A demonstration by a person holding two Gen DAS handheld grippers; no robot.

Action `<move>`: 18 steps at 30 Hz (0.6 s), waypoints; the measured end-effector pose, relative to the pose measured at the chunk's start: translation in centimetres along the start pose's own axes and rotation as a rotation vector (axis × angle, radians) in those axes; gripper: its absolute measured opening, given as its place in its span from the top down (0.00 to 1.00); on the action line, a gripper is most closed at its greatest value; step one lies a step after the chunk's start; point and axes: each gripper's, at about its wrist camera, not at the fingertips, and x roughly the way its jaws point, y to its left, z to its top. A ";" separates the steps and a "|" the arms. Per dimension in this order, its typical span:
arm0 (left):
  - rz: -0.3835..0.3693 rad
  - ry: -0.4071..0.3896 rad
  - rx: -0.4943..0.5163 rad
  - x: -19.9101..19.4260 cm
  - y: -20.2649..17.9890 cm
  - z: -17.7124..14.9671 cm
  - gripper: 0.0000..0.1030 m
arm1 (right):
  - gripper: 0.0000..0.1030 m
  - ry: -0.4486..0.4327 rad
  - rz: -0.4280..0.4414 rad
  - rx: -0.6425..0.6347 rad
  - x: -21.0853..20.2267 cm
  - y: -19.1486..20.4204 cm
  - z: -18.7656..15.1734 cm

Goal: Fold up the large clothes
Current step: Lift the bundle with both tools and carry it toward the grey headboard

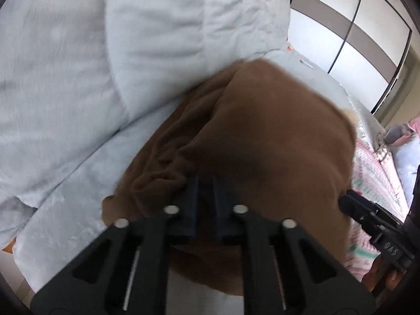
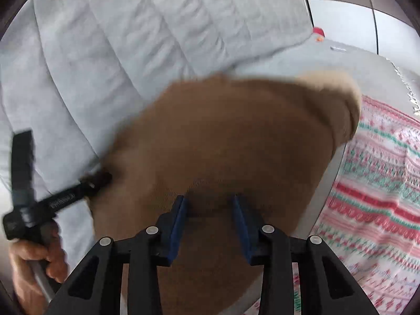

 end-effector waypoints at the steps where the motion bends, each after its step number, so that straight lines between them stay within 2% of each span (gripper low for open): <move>1: -0.012 0.000 -0.012 -0.2 0.6 -0.2 0.94 | 0.64 0.012 -0.016 0.004 0.7 0.0 -0.4; 5: -0.057 0.022 -0.078 1.0 1.7 0.0 0.96 | 0.64 0.039 0.030 0.091 2.3 -1.7 -0.9; 8: 0.023 0.008 -0.014 1.3 0.0 -0.3 0.96 | 0.65 0.048 -0.025 0.042 2.7 -0.7 -0.9; 10: 0.073 -0.002 0.018 1.2 -1.1 -0.7 0.97 | 0.64 0.054 -0.042 0.055 3.0 -0.6 -0.8; 12: 0.089 -0.002 0.026 0.3 -1.1 -0.6 0.97 | 0.64 0.059 -0.057 0.067 2.7 -0.4 -0.6; 14: 0.074 -0.007 0.009 -1.1 -1.2 -0.4 0.96 | 0.63 0.045 -0.065 0.066 1.8 -0.1 -0.3; 15: 0.063 -0.010 0.003 -2.2 -1.0 -0.5 0.96 | 0.60 0.037 -0.078 0.068 0.7 0.1 -0.5; 16: 0.060 -0.011 0.006 -3.0 -1.1 -0.7 0.91 | 0.50 0.029 -0.085 0.082 -0.6 0.4 -0.9; 17: 0.065 -0.013 0.022 -4.0 -1.4 -1.0 0.78 | 0.43 0.015 -0.063 0.098 -2.7 0.7 -1.7; 18: 0.078 -0.018 0.044 -5.1 -1.9 -1.4 0.69 | 0.32 0.007 -0.040 0.099 -3.9 1.0 -2.4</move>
